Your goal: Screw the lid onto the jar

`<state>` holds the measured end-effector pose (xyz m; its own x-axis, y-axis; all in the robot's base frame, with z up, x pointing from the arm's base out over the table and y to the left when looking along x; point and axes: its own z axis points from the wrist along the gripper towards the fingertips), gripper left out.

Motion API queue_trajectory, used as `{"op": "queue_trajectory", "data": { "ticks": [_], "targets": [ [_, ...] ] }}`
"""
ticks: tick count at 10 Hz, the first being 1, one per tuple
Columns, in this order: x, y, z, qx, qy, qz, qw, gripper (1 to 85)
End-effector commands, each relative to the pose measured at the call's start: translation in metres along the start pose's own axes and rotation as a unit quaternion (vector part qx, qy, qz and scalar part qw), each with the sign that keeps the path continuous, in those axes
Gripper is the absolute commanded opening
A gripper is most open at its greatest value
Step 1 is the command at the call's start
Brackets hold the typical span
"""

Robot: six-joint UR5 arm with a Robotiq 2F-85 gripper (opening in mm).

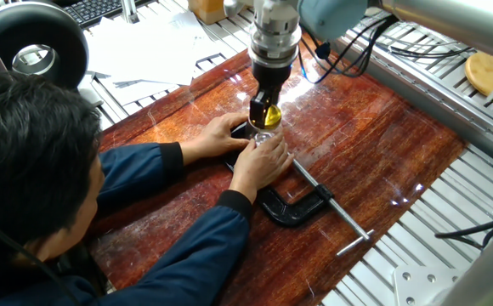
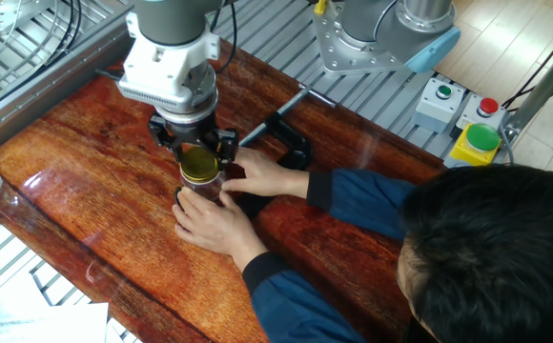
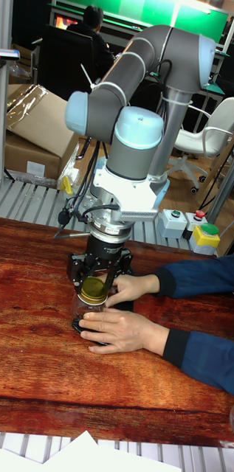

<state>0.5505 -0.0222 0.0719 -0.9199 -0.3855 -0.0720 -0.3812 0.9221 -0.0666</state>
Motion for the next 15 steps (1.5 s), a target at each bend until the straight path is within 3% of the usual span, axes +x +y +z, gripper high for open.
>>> {"op": "queue_trajectory", "data": {
  "ticks": [1,4,7,8,9,10,13,15],
  "targets": [
    [-0.002,-0.002,0.001,0.007,-0.007,0.020,0.9998,39.0],
    [0.000,-0.012,-0.027,0.016,0.010,0.050,0.9986,39.0],
    [-0.005,-0.005,-0.022,0.008,0.001,0.041,0.9991,39.0],
    [-0.010,-0.004,-0.021,0.006,-0.009,0.024,0.9996,41.7],
    [-0.012,0.000,-0.022,-0.001,-0.012,0.004,0.9999,50.3],
    [-0.012,-0.006,-0.026,0.004,-0.008,-0.017,0.9998,52.7],
    [0.008,0.006,-0.035,-0.030,0.014,-0.027,0.9991,53.3],
    [0.007,0.020,-0.038,-0.054,0.004,-0.048,0.9974,52.7]
  ]
}}
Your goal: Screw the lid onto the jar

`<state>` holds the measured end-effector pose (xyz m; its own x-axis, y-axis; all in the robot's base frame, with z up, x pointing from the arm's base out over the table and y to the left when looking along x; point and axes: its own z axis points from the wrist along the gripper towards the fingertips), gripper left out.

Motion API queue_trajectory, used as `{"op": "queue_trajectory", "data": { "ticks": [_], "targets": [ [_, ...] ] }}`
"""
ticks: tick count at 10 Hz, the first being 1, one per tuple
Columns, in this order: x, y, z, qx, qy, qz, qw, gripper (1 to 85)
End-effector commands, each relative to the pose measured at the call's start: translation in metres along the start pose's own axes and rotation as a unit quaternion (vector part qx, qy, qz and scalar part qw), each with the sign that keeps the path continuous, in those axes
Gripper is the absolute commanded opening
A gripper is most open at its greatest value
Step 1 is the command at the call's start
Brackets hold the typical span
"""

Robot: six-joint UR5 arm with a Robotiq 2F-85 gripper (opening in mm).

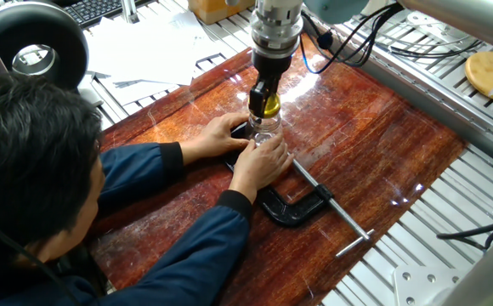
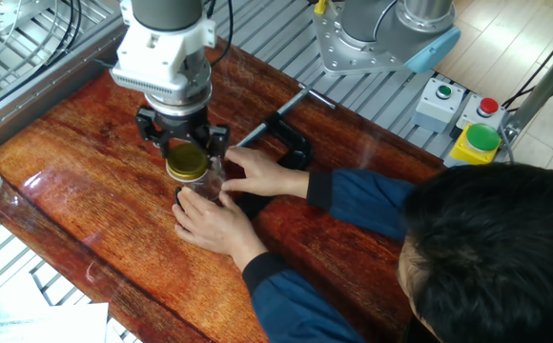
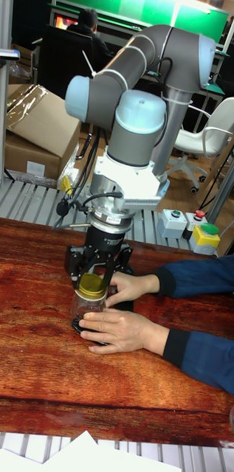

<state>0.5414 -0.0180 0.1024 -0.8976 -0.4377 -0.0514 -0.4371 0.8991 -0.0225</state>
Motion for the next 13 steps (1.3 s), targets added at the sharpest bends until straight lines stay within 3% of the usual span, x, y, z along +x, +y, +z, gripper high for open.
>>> {"op": "queue_trajectory", "data": {
  "ticks": [1,4,9,11,13],
  "targets": [
    [-0.002,0.024,-0.003,-0.049,-0.012,-0.039,0.9980,53.3],
    [-0.020,0.011,0.018,-0.038,-0.034,-0.105,0.9932,55.7],
    [-0.003,-0.004,-0.003,-0.028,-0.016,-0.141,0.9894,55.3],
    [0.000,0.003,-0.002,-0.038,-0.010,-0.142,0.9891,55.3],
    [0.004,-0.002,0.002,-0.026,-0.002,-0.164,0.9861,55.3]
  ]
}}
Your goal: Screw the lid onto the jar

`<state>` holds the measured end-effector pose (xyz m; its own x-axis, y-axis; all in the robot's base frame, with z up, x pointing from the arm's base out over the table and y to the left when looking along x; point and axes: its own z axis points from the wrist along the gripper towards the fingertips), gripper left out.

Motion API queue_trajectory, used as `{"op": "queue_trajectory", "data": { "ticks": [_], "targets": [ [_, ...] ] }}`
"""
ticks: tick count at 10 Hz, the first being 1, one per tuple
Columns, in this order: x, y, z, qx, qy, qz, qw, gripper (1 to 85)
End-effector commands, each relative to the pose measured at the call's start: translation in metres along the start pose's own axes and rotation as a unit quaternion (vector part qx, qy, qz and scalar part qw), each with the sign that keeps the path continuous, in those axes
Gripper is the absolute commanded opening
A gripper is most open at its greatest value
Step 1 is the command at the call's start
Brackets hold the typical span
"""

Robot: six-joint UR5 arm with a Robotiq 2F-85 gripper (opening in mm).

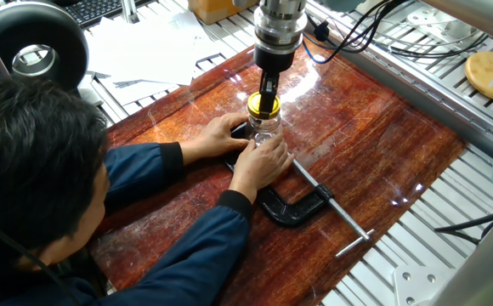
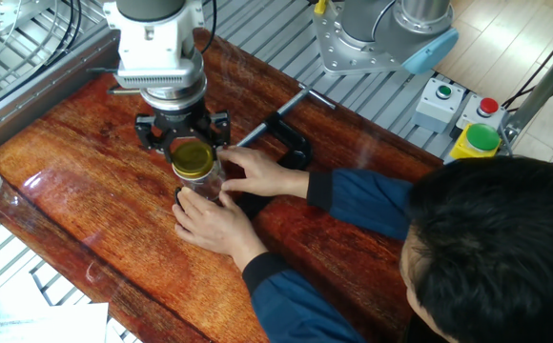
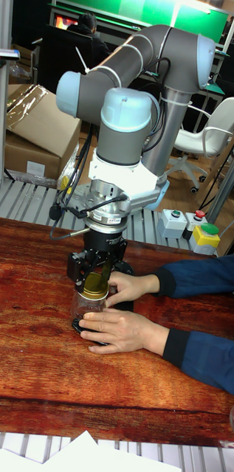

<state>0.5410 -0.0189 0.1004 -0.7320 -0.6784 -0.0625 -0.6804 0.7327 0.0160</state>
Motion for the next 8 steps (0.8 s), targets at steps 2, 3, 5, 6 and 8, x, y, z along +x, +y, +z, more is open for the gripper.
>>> {"op": "queue_trajectory", "data": {
  "ticks": [2,3,5,6,8],
  "targets": [
    [0.006,0.007,0.007,-0.014,0.009,-0.039,0.9991,55.3],
    [0.007,0.011,0.009,-0.017,0.012,-0.045,0.9988,55.3],
    [0.005,0.011,0.010,-0.017,0.008,-0.053,0.9984,55.3],
    [0.004,0.014,0.011,-0.019,0.006,-0.051,0.9985,55.3],
    [0.003,0.013,0.009,-0.017,0.004,-0.052,0.9985,55.3]
  ]
}}
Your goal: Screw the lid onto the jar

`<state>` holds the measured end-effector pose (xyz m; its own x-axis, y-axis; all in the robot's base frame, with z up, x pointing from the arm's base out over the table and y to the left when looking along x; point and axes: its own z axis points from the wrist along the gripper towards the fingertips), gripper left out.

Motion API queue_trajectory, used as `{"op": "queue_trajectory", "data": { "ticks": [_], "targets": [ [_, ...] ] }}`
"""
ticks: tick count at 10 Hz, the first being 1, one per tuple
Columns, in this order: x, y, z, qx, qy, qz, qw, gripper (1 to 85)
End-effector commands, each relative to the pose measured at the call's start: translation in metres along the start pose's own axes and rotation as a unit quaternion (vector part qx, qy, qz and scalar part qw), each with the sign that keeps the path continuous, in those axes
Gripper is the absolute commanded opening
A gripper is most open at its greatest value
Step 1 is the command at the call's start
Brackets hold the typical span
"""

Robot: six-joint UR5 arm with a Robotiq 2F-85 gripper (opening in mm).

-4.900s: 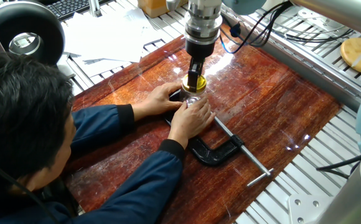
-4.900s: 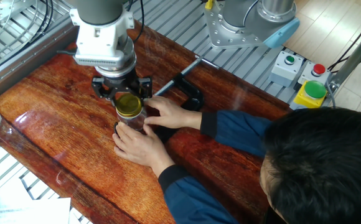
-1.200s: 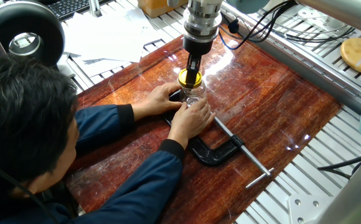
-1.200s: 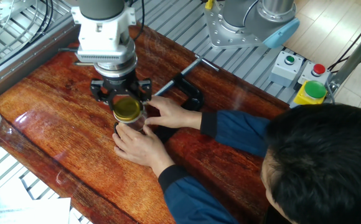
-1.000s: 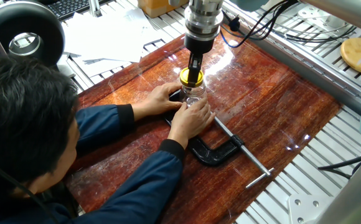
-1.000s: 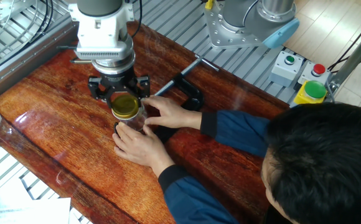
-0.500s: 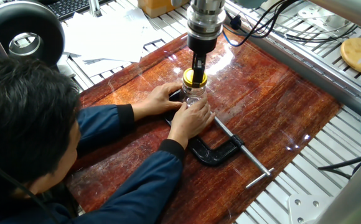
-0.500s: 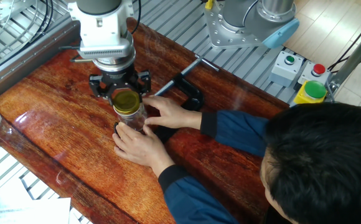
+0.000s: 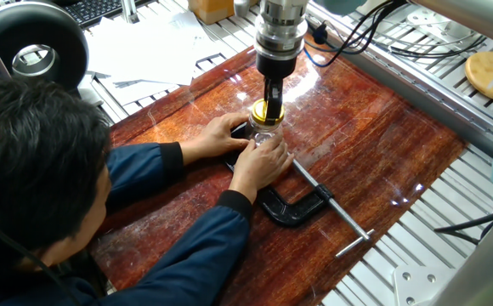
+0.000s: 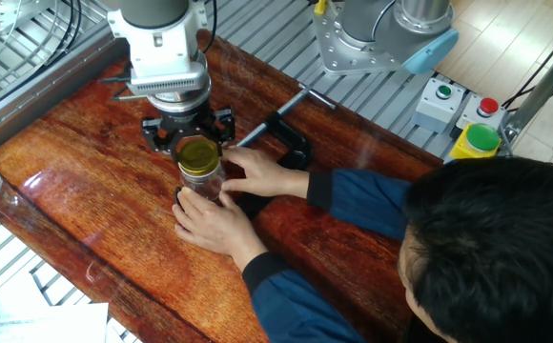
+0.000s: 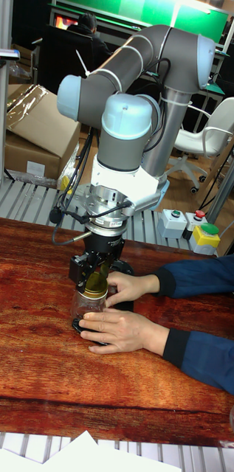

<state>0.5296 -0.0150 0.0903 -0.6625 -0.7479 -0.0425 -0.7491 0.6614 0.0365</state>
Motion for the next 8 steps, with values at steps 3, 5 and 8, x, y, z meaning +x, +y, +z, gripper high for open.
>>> {"op": "queue_trajectory", "data": {
  "ticks": [3,5,8],
  "targets": [
    [-0.0035,-0.0049,-0.0008,0.002,-0.008,-0.015,0.9999,55.3],
    [-0.0076,-0.0081,0.0015,0.007,-0.010,-0.018,0.9998,55.3],
    [-0.0093,-0.0012,0.0085,0.009,-0.012,-0.008,0.9999,55.3]
  ]
}}
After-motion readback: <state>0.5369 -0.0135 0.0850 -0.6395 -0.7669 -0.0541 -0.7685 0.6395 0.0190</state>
